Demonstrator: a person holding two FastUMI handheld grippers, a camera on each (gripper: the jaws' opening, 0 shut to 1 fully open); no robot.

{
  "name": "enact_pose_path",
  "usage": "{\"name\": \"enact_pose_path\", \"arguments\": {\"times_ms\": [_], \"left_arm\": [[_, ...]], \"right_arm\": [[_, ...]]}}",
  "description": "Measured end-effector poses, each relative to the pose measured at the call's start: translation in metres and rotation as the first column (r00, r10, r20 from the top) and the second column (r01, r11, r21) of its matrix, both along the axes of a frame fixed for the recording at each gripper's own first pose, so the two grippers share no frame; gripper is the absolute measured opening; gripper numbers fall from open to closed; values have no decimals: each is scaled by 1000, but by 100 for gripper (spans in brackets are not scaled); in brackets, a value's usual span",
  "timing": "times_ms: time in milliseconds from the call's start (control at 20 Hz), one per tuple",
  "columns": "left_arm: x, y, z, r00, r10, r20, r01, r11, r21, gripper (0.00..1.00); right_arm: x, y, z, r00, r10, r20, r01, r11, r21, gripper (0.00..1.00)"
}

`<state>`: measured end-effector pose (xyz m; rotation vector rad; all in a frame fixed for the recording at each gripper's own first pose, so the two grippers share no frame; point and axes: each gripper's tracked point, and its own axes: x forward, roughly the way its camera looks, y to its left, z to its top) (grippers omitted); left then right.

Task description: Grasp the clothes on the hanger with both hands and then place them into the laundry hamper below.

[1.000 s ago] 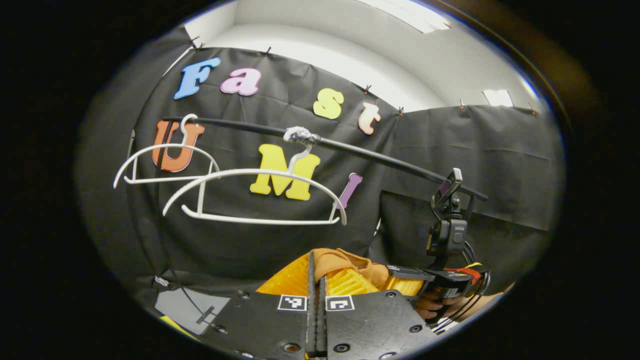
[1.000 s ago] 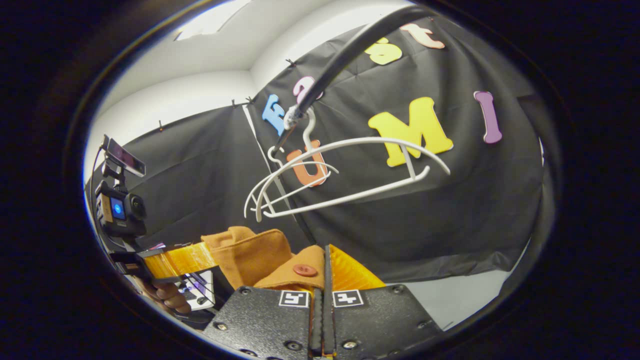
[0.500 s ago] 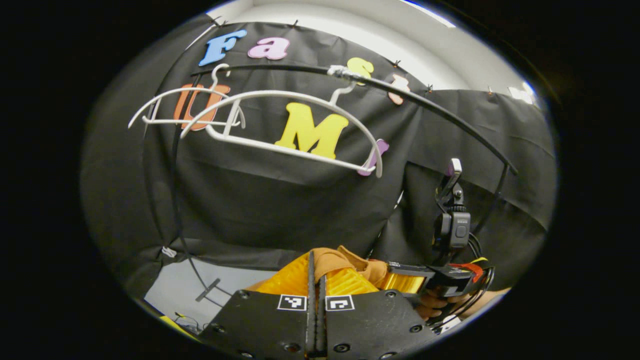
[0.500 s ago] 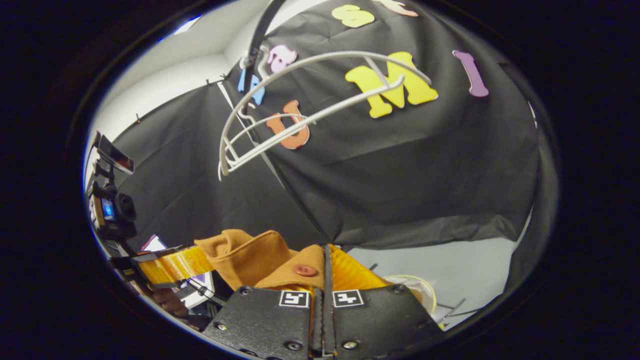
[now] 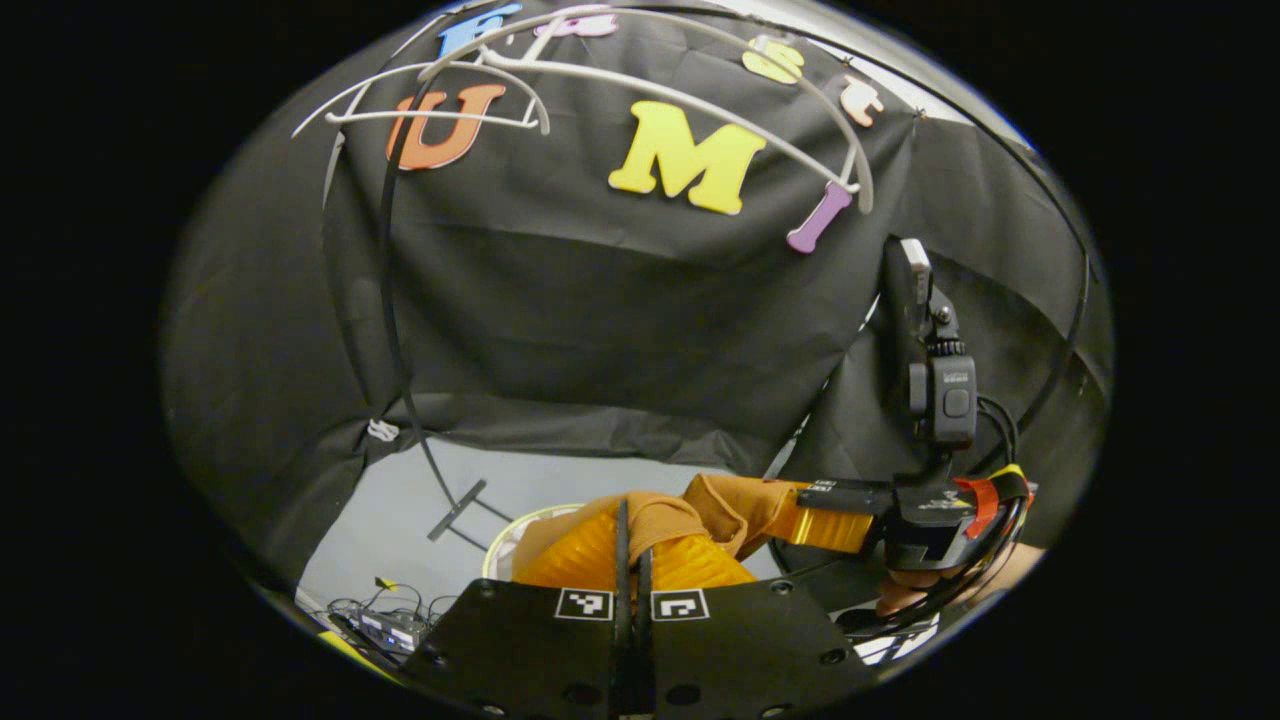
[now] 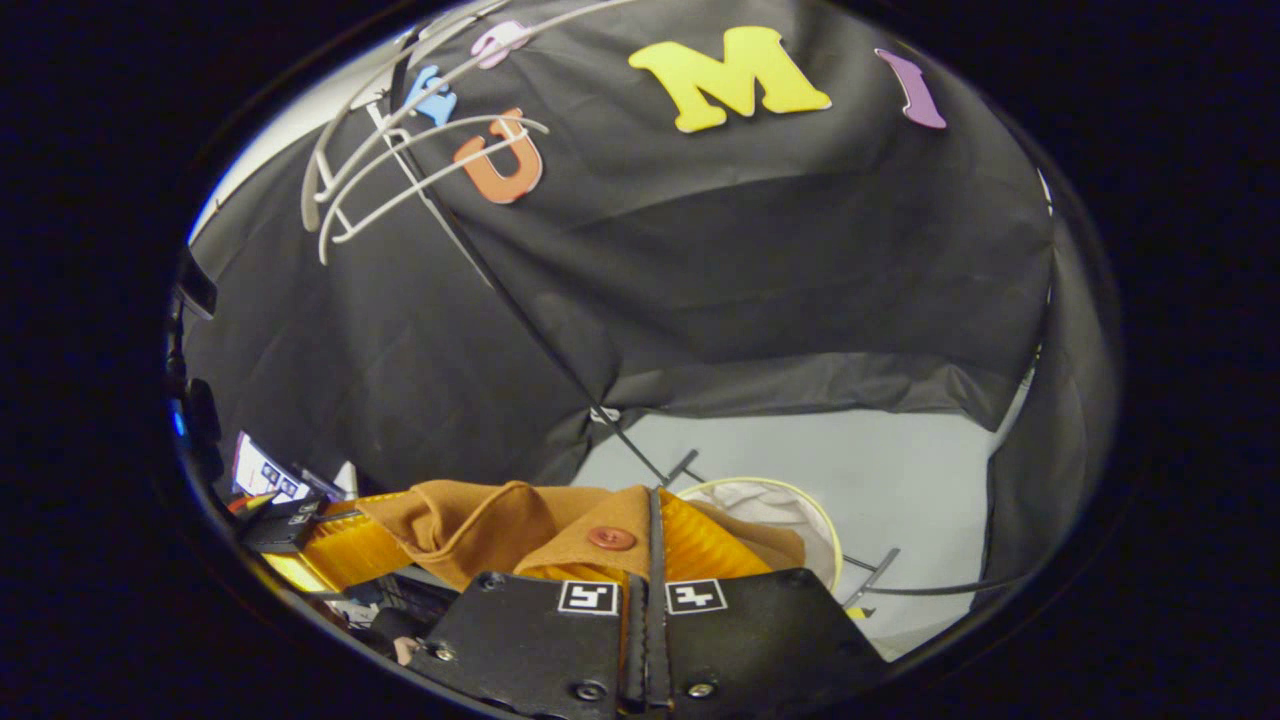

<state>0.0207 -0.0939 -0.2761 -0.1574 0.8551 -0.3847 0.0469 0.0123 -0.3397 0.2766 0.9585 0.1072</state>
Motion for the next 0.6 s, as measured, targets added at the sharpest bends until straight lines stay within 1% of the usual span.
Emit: {"name": "enact_pose_path", "arguments": {"times_ms": [150, 250, 300, 350, 400, 500, 600], "left_arm": [[-7, 0, -38, 994, 6, -105, 0, 999, 54, 0], [-18, 0, -64, 980, -1, -199, 20, 995, 95, 1], [-24, 2, -75, 970, 8, -242, 21, 993, 116, 6], [-29, 2, -83, 963, 8, -268, 25, 993, 119, 24], [-36, 3, -90, 955, 6, -297, 30, 993, 117, 39], [-43, 6, -96, 943, 2, -332, 41, 992, 122, 67], [-52, 19, -100, 939, 22, -343, 32, 988, 151, 96]], "right_arm": [[-3, -11, -37, 995, -10, -94, 3, 998, -69, 5], [-16, -25, -60, 984, 9, -176, -35, 988, -147, 4], [-21, -25, -71, 980, 15, -200, -51, 983, -174, 4], [-24, -25, -74, 976, 25, -217, -67, 979, -190, 8], [-26, -28, -72, 974, 24, -224, -72, 976, -208, 13], [-28, -39, -73, 973, 22, -230, -77, 969, -236, 33], [-31, -48, -71, 976, 7, -219, -65, 963, -261, 45]]}}
